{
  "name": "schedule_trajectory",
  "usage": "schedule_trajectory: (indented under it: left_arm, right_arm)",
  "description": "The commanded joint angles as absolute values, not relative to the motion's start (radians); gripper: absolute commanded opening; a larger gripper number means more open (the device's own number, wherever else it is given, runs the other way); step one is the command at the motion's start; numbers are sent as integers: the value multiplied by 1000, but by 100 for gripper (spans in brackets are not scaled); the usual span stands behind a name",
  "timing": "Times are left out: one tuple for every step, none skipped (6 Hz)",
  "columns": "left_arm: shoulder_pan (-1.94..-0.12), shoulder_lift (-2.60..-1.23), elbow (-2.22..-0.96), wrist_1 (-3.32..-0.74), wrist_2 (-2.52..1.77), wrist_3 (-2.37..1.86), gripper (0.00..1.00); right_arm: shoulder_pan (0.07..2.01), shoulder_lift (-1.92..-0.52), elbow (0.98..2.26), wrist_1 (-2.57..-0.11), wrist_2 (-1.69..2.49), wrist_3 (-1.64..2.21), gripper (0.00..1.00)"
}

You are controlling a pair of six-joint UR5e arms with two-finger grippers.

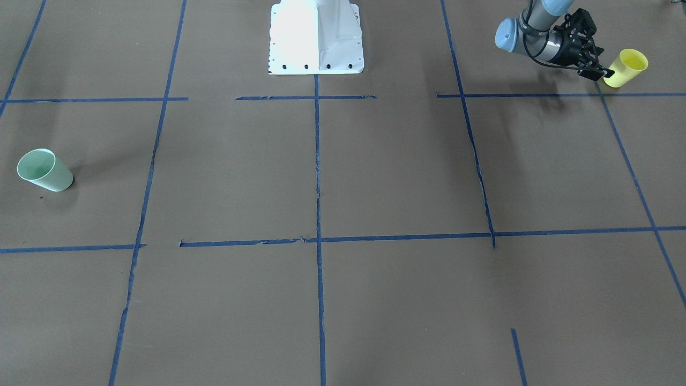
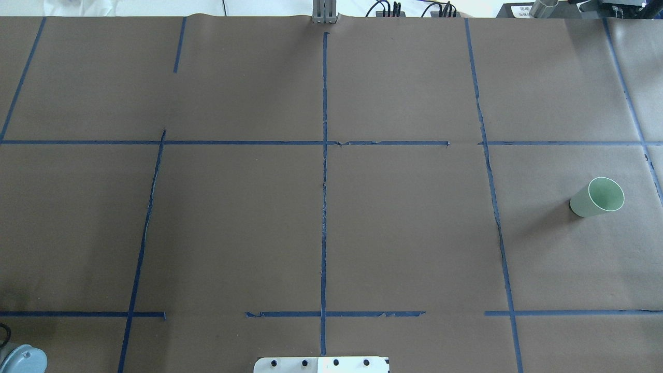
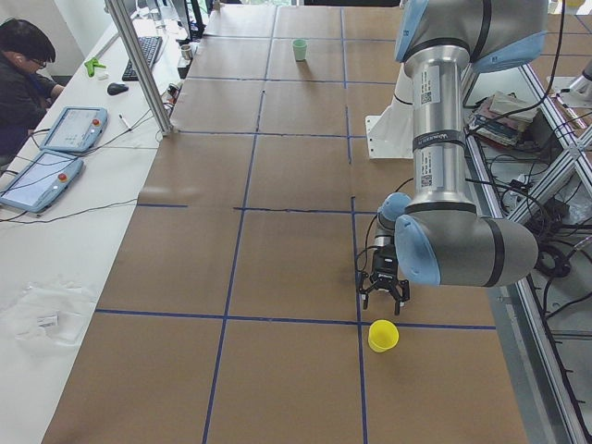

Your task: Transfer and stack yellow cup on green cup

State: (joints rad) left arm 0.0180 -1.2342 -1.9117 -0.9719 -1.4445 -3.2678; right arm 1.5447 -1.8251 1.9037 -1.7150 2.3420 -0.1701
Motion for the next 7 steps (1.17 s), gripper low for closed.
schedule_trajectory:
  left_arm:
    - [24, -1216, -1844, -1030, -1439, -3260, 100]
    - [47, -1216, -1779, -1093, -1439, -3260, 100]
    - [70, -1216, -1732, -1136, -1439, -3260, 100]
    - [71, -1215, -1724, -1140, -1439, -3260, 100]
    - [71, -1188, -1724, -1158, -1439, -3260, 100]
    - [71, -1174, -1723, -1161, -1439, -3258, 82]
    - [71, -1173, -1711, -1163, -1437, -3255, 70]
  right_arm:
    - [1545, -1824, 1904, -1713, 2342, -167, 100]
    - [1545, -1824, 1905, -1713, 2342, -167, 100]
    - [1545, -1824, 1905, -1713, 2342, -167, 100]
    - [1545, -1822, 1905, -1713, 2342, -167, 100]
    - [1545, -1822, 1905, -1713, 2342, -166, 100]
    - [1545, -1822, 1905, -1713, 2342, -166, 100]
    - [1543, -1822, 1905, -1713, 2342, -166, 100]
